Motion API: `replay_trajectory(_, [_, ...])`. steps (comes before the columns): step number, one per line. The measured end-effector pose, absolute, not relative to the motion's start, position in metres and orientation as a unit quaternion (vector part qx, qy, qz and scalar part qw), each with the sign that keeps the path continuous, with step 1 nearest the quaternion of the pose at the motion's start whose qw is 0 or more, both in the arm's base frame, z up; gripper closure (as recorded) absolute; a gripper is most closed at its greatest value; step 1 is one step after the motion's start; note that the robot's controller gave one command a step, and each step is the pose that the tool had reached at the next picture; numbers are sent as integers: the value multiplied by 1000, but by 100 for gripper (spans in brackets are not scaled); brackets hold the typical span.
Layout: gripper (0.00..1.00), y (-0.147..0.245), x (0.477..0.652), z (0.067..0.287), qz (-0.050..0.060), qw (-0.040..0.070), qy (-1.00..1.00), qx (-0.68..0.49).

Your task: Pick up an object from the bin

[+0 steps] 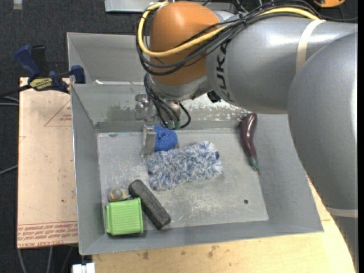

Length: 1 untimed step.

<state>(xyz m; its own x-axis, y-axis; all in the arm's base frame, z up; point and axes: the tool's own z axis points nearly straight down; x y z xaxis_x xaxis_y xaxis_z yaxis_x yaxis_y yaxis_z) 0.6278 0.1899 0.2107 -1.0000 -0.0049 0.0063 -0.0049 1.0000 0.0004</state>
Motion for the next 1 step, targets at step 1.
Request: replay_trajectory(1, [0,189,629,216,-1,-1,-1000,1])
